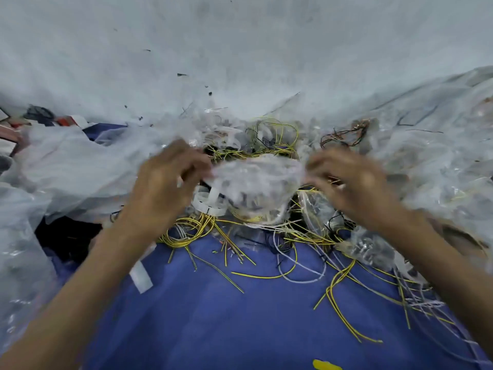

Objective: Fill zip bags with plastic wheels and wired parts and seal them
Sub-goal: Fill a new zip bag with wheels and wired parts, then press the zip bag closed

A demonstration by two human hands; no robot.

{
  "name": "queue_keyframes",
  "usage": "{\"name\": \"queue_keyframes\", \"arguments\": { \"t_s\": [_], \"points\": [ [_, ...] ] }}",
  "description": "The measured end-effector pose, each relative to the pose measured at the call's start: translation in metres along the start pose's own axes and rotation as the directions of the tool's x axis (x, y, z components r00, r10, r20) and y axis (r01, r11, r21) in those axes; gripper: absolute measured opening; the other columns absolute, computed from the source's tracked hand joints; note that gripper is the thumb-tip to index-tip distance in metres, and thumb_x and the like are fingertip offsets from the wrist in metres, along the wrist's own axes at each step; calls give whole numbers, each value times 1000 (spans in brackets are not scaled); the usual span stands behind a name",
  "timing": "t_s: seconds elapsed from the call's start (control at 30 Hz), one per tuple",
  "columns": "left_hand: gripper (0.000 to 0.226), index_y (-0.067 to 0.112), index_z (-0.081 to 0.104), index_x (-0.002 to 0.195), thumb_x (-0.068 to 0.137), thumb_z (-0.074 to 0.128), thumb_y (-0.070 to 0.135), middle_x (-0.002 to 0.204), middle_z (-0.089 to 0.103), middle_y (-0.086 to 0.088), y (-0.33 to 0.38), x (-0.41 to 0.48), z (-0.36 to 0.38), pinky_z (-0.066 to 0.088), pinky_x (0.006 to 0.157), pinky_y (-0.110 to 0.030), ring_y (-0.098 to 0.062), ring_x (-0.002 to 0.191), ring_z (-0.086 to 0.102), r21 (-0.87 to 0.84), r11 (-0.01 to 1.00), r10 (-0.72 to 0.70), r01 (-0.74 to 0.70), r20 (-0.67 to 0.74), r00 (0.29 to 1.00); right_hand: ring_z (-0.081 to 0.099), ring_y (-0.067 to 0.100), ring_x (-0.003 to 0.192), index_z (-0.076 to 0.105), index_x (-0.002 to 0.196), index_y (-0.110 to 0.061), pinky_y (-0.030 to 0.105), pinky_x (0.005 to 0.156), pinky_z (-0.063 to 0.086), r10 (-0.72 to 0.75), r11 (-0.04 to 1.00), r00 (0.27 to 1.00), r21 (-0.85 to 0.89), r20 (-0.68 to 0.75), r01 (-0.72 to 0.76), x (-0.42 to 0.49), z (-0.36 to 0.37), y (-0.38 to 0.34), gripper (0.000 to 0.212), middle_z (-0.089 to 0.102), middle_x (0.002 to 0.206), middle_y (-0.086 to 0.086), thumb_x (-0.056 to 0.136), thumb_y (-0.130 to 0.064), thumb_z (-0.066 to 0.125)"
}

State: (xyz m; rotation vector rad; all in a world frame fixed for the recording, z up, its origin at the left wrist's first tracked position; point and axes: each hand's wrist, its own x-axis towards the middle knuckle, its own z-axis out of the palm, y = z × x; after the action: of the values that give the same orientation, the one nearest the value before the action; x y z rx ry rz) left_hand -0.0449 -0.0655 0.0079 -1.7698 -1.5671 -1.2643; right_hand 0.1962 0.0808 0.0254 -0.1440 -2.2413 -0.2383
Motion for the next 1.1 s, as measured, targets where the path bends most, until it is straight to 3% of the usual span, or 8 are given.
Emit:
{"name": "queue_keyframes", "arguments": {
  "t_s": [0.1, 0.2, 0.3, 0.47, 0.7, 0.83, 0.97, 1.1],
  "points": [
    [24, 17, 55, 105, 83, 61, 8, 81, 45, 15, 9, -61, 5, 34, 70, -5, 4, 70, 38, 32, 999, 30, -35, 143, 989, 66, 25, 75, 70, 80, 2, 32, 70, 53, -65, 998, 991, 11, 115, 64, -53, -3, -8, 11, 69, 84, 12, 81, -6, 63],
    [23, 21, 55, 111, 90, 56, 31, 93, 45, 9, 20, -89, 5, 36, 75, -5, 6, 79, 43, -55, 998, 49, -41, 143, 989, 58, -1, 76, 66, 83, -6, 8, 77, 44, 166, 981, 982, 113, -85, -156, -68, -16, -21, 13, 67, 80, -2, 81, -18, 63],
    [29, 20, 57, 111, 89, 58, 39, 102, 45, 3, 34, -84, 8, 41, 75, -12, -5, 87, 49, -124, 991, 69, -56, 104, 992, 57, -17, 82, 65, 89, -5, 3, 78, 44, 324, 914, 945, 275, -45, -300, -73, -8, -35, 29, 67, 86, -17, 81, -32, 64],
    [18, 6, 71, 87, 87, 60, 20, 90, 57, 2, 36, -82, 10, 43, 75, -15, -7, 82, 56, -121, 990, 61, -66, -49, 997, 61, -2, 67, 68, 79, -32, 7, 68, 44, 441, 775, 897, 503, 4, -383, -72, -5, -41, 12, 67, 82, -17, 69, -28, 73],
    [19, 6, 69, 77, 84, 59, 21, 83, 64, 5, 37, -90, 4, 43, 78, -12, -2, 84, 60, -264, 961, -110, 89, -66, 992, 59, 7, 67, 68, 76, -15, 18, 63, 46, 387, 824, 921, 430, 45, -368, -77, -9, -49, 10, 63, 77, -5, 76, -25, 65],
    [22, 35, 66, 71, 78, 65, 15, 78, 63, 17, 37, -75, -1, 44, 64, -13, 0, 69, 58, -382, 884, -325, 269, -89, 941, 55, 2, 65, 65, 77, -16, 12, 61, 42, 312, 887, 950, 357, 10, -295, -56, -22, -45, 4, 62, 71, -8, 80, -17, 64],
    [21, 33, 60, 65, 77, 64, 17, 66, 60, 18, 31, -25, -3, 38, 51, -11, 4, 54, 51, -387, 850, -428, 358, -109, 897, 53, 20, 60, 63, 72, 2, 30, 55, 46, 315, 921, 947, 262, -65, -288, -10, -25, -33, 15, 57, 68, 7, 82, -10, 62],
    [25, 33, 59, 70, 83, 70, 15, 71, 62, 14, 24, 24, -8, 45, 56, -14, 7, 57, 55, -330, 852, -442, 405, -41, 896, 61, 13, 61, 63, 71, -20, 36, 63, 56, 466, 820, 885, 369, 14, -438, 28, -28, -18, 14, 62, 68, -3, 82, -15, 69]
  ]
}}
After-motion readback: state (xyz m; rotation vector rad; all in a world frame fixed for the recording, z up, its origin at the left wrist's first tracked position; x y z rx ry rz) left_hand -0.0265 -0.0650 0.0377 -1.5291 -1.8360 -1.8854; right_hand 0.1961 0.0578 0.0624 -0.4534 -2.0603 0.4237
